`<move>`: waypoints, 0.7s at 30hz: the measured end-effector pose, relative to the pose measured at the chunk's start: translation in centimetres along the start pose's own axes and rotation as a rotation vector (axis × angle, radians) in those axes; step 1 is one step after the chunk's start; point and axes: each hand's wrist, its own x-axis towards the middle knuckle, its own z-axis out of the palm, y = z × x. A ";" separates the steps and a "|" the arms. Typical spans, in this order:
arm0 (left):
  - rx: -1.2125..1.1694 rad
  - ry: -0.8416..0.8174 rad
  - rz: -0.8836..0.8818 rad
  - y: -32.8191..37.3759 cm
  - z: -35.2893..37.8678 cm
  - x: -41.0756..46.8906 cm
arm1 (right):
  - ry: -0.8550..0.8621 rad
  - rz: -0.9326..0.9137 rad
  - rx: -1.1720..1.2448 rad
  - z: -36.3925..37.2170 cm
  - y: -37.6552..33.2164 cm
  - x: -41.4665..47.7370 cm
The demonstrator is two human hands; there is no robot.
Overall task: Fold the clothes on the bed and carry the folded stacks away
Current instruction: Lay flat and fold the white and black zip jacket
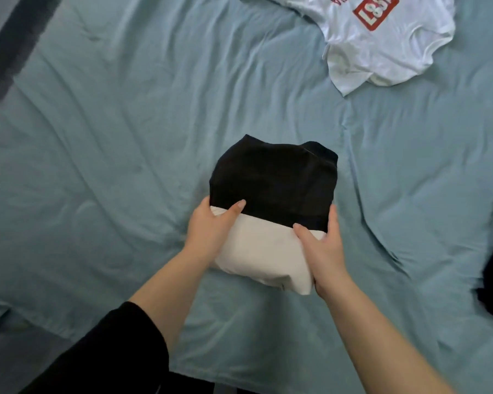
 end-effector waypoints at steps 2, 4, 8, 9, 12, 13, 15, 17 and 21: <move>-0.029 -0.005 0.078 1.5 -2.8 0.6 | 0.020 -0.069 0.001 2.0 -2.2 -1.0; -0.049 0.007 0.138 3.3 -6.1 1.5 | 0.007 -0.127 0.027 4.6 -4.4 -1.5; 0.031 0.100 0.248 5.8 -11.7 5.2 | -0.022 -0.223 0.073 10.4 -7.4 -0.4; 0.076 0.126 0.261 5.9 -12.7 6.5 | -0.041 -0.236 0.041 11.8 -7.6 0.3; 0.425 0.121 0.157 4.2 -14.9 10.6 | -0.196 -0.269 -0.629 15.0 -5.7 2.9; 0.583 0.079 0.075 3.2 -15.2 11.6 | -0.289 -0.252 -0.877 15.5 -4.5 3.7; 0.759 0.059 -0.051 1.9 -15.0 12.5 | -0.414 -0.199 -1.027 16.1 -2.7 4.9; 0.801 0.161 -0.067 2.2 -13.8 11.8 | -0.430 -0.213 -0.988 15.9 -2.0 5.7; 0.944 0.343 0.348 3.6 -9.1 8.0 | -0.321 -0.374 -0.961 12.2 -0.8 6.3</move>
